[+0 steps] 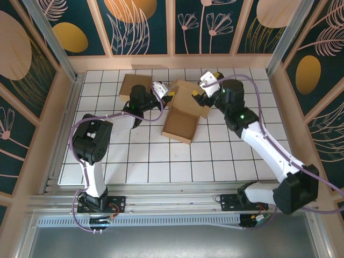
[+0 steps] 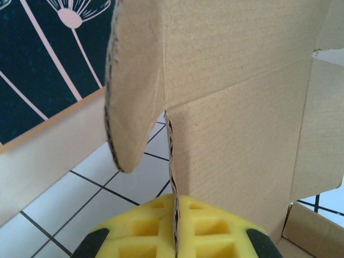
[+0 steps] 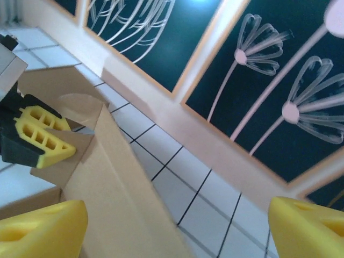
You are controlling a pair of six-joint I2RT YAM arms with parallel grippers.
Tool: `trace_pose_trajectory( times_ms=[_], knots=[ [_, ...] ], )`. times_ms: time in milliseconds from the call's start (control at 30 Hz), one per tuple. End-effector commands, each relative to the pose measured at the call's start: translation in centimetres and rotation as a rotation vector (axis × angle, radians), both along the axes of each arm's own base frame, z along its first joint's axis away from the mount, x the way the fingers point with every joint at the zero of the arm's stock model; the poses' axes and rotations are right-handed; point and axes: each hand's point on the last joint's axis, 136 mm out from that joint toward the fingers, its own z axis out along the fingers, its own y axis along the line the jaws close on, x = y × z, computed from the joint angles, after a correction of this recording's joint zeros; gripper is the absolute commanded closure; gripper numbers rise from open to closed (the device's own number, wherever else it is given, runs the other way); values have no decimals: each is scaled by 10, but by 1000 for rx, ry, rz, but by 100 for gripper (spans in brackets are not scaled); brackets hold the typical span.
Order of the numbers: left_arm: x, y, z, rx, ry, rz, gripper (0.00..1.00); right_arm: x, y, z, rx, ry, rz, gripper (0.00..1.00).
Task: Fold the paper box
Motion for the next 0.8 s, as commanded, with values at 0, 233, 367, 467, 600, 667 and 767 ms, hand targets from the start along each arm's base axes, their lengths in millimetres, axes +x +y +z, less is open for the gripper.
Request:
trace_pose_trajectory(
  times_ms=[0,233,367,467,600,667,767],
  knots=[
    [-10,-2,23,20,-153,-49,100,1,19,-54,-267,169,261,12],
    [-8,-3,20,23,-154,-47,100,16,48,-77,-276,415,407,16],
    [-9,-3,17,30,-150,-51,100,40,39,-88,-299,430,297,42],
    [-8,-1,17,22,-129,-31,100,39,39,-86,-303,443,301,62],
    [-17,1,30,-58,-60,-38,72,33,44,-81,-307,449,337,85],
    [-28,8,48,-126,-28,-25,52,31,45,-82,-323,464,350,91],
    [-40,28,81,-220,42,58,32,27,47,-85,-355,482,360,93]
  ],
)
